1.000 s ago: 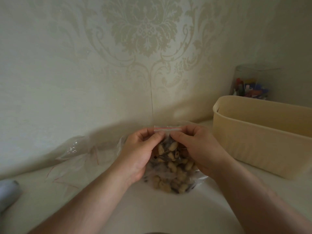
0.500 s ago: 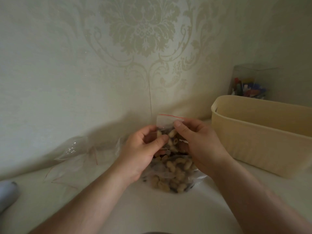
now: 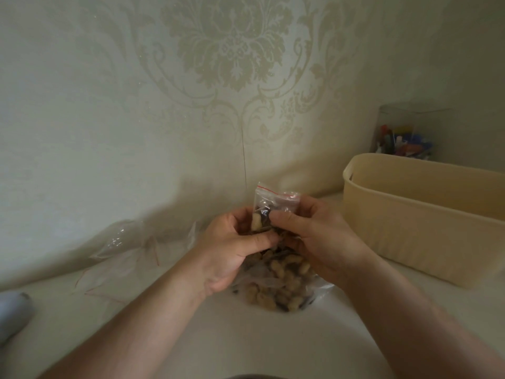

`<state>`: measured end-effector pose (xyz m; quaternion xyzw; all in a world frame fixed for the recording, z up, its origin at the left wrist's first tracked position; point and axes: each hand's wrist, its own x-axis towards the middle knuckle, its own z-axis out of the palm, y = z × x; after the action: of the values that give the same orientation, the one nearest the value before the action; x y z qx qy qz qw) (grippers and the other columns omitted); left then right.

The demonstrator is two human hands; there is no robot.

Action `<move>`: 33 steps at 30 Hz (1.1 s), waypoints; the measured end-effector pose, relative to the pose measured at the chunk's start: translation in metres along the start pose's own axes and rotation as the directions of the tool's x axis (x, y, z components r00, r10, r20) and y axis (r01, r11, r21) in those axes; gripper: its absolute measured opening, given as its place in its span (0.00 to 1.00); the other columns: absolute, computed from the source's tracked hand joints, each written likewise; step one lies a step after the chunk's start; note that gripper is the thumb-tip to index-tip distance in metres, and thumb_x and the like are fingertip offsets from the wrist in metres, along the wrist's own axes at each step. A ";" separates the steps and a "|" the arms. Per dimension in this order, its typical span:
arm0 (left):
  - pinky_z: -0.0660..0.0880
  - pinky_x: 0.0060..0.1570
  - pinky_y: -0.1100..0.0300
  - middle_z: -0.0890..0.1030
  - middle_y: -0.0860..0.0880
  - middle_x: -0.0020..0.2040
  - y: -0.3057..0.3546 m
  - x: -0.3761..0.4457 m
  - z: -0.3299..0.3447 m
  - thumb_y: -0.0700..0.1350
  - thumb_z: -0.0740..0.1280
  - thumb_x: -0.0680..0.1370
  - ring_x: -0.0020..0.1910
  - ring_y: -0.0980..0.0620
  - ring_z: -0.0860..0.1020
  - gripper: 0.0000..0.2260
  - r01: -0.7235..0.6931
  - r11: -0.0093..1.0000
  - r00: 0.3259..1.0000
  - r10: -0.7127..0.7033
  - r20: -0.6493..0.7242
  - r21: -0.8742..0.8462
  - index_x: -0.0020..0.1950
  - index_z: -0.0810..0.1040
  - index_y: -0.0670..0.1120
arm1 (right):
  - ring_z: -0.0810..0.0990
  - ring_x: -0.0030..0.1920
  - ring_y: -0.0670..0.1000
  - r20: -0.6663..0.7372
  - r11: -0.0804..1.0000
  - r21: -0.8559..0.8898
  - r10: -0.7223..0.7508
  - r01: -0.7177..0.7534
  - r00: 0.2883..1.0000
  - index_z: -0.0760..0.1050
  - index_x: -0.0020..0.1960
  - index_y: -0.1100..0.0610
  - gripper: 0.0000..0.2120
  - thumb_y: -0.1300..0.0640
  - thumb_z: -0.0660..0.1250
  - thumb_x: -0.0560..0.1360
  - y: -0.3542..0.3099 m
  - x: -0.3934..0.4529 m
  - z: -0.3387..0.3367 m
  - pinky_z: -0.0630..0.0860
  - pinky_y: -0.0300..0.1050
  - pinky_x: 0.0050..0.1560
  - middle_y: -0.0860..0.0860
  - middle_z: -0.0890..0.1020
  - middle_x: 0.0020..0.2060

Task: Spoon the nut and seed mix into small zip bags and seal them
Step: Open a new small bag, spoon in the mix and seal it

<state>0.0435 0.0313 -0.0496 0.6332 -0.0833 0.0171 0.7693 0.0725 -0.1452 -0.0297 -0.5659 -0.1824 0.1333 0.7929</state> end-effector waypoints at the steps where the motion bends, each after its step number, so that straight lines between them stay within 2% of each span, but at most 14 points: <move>1: 0.80 0.59 0.53 0.86 0.39 0.56 0.000 0.001 -0.002 0.34 0.77 0.69 0.56 0.43 0.84 0.19 -0.008 1.000 1.000 0.008 0.000 -0.015 0.59 0.84 0.40 | 0.87 0.51 0.57 -0.001 1.000 -0.022 -0.002 0.002 1.000 0.84 0.58 0.62 0.09 0.67 0.69 0.79 0.000 0.000 0.001 0.84 0.49 0.52 0.61 0.87 0.52; 3: 0.77 0.60 0.51 0.85 0.39 0.54 0.001 0.001 -0.004 0.38 0.77 0.71 0.53 0.43 0.83 0.17 -0.008 0.999 1.000 0.007 -0.014 -0.036 0.60 0.85 0.41 | 0.87 0.50 0.56 0.001 0.999 -0.050 -0.009 0.009 1.000 0.85 0.55 0.60 0.08 0.65 0.69 0.80 0.000 0.000 0.002 0.85 0.51 0.55 0.61 0.88 0.51; 5: 0.75 0.62 0.49 0.85 0.37 0.54 0.001 0.000 -0.001 0.41 0.76 0.72 0.54 0.42 0.83 0.16 -0.014 0.999 0.999 0.012 -0.043 -0.051 0.60 0.85 0.42 | 0.87 0.44 0.53 0.003 0.999 -0.035 -0.019 0.019 1.000 0.86 0.52 0.60 0.07 0.65 0.68 0.80 0.001 -0.001 0.003 0.85 0.47 0.49 0.60 0.88 0.46; 8: 0.78 0.65 0.49 0.85 0.37 0.58 0.001 0.001 0.006 0.39 0.75 0.74 0.59 0.41 0.83 0.17 -0.014 0.994 0.998 0.008 -0.064 -0.105 0.63 0.83 0.38 | 0.88 0.46 0.55 -0.024 0.999 -0.023 -0.046 0.045 0.999 0.83 0.55 0.64 0.09 0.61 0.72 0.77 -0.001 -0.001 0.001 0.84 0.46 0.49 0.60 0.88 0.47; 10: 0.83 0.54 0.54 0.86 0.40 0.50 0.003 0.000 0.008 0.38 0.76 0.75 0.51 0.44 0.85 0.17 -0.021 0.997 0.997 0.015 -0.078 -0.078 0.63 0.81 0.38 | 0.87 0.52 0.62 -0.048 1.000 0.005 -0.027 0.027 0.998 0.82 0.57 0.66 0.14 0.58 0.73 0.75 0.000 0.001 0.000 0.84 0.55 0.55 0.65 0.86 0.52; 13: 0.80 0.37 0.62 0.86 0.45 0.40 0.004 -0.003 0.010 0.33 0.70 0.78 0.37 0.51 0.84 0.13 -0.012 1.000 0.993 0.010 -0.120 -0.016 0.62 0.80 0.40 | 0.86 0.51 0.65 -0.102 1.000 0.014 -0.003 0.005 0.995 0.83 0.55 0.65 0.10 0.58 0.72 0.78 0.002 0.003 -0.001 0.83 0.60 0.56 0.68 0.85 0.52; 15: 0.80 0.39 0.60 0.85 0.45 0.41 0.005 -0.003 0.010 0.33 0.69 0.80 0.39 0.51 0.84 0.09 -0.016 1.000 0.989 0.020 -0.147 0.025 0.59 0.82 0.42 | 0.86 0.48 0.64 -0.147 1.000 0.008 -0.013 0.015 0.989 0.84 0.51 0.62 0.06 0.59 0.71 0.80 0.003 0.004 0.000 0.83 0.61 0.54 0.67 0.85 0.49; 17: 0.80 0.44 0.55 0.84 0.43 0.43 0.004 0.000 0.008 0.39 0.70 0.81 0.42 0.48 0.82 0.05 -0.044 0.998 0.976 0.051 -0.210 0.040 0.55 0.85 0.42 | 0.86 0.45 0.62 -0.178 0.999 -0.038 -0.040 0.034 0.983 0.84 0.47 0.59 0.04 0.61 0.71 0.80 0.003 0.004 -0.001 0.84 0.60 0.53 0.64 0.86 0.45; 20: 0.83 0.46 0.52 0.85 0.42 0.45 0.005 0.003 0.006 0.45 0.73 0.79 0.41 0.47 0.83 0.10 -0.095 0.995 0.950 0.093 -0.299 0.007 0.54 0.84 0.38 | 0.86 0.44 0.61 -0.180 0.997 -0.073 -0.052 0.040 0.982 0.85 0.46 0.57 0.05 0.61 0.72 0.80 0.003 0.003 0.000 0.84 0.59 0.51 0.60 0.86 0.41; 23: 0.84 0.50 0.49 0.86 0.43 0.47 0.005 0.001 0.005 0.49 0.74 0.74 0.43 0.47 0.84 0.15 -0.102 0.994 0.949 0.105 -0.297 0.024 0.54 0.85 0.40 | 0.87 0.43 0.58 -0.141 0.995 -0.097 -0.054 0.040 0.989 0.86 0.43 0.54 0.09 0.61 0.71 0.80 0.002 0.003 0.001 0.84 0.53 0.47 0.58 0.87 0.41; 25: 0.83 0.52 0.48 0.87 0.42 0.48 0.004 0.001 0.005 0.49 0.74 0.73 0.47 0.46 0.84 0.14 -0.112 0.993 0.950 0.116 -0.291 0.031 0.54 0.86 0.42 | 0.87 0.40 0.55 -0.126 0.991 -0.128 -0.054 0.038 0.990 0.86 0.42 0.53 0.10 0.60 0.71 0.80 0.003 0.002 0.001 0.83 0.49 0.44 0.56 0.86 0.39; 27: 0.82 0.51 0.50 0.87 0.44 0.46 0.004 0.002 0.005 0.48 0.75 0.73 0.47 0.48 0.84 0.10 -0.139 0.989 0.936 0.145 -0.320 0.042 0.51 0.87 0.45 | 0.86 0.38 0.52 -0.150 0.985 -0.168 -0.060 0.035 0.987 0.86 0.43 0.54 0.09 0.59 0.71 0.81 0.003 0.002 0.001 0.82 0.48 0.42 0.55 0.86 0.38; 31: 0.81 0.46 0.62 0.87 0.48 0.41 0.006 0.003 0.005 0.41 0.75 0.74 0.42 0.55 0.84 0.03 -0.244 0.968 0.892 0.246 -0.378 0.055 0.46 0.87 0.47 | 0.86 0.42 0.57 -0.215 0.982 -0.190 -0.058 0.016 0.975 0.85 0.48 0.60 0.08 0.57 0.71 0.81 0.006 0.005 0.000 0.85 0.55 0.49 0.61 0.88 0.43; 33: 0.80 0.45 0.64 0.87 0.48 0.41 0.007 0.003 0.005 0.40 0.75 0.74 0.41 0.55 0.84 0.03 -0.250 0.967 0.890 0.248 -0.383 0.044 0.44 0.88 0.48 | 0.85 0.41 0.57 -0.224 0.981 -0.194 -0.063 0.019 0.973 0.85 0.47 0.60 0.08 0.57 0.71 0.81 0.006 0.005 0.000 0.84 0.56 0.50 0.61 0.87 0.43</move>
<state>0.0448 0.0276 -0.0417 0.5989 -0.0110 0.2392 0.7641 0.0770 -0.1407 -0.0348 -0.6467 -0.1135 0.0326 0.7535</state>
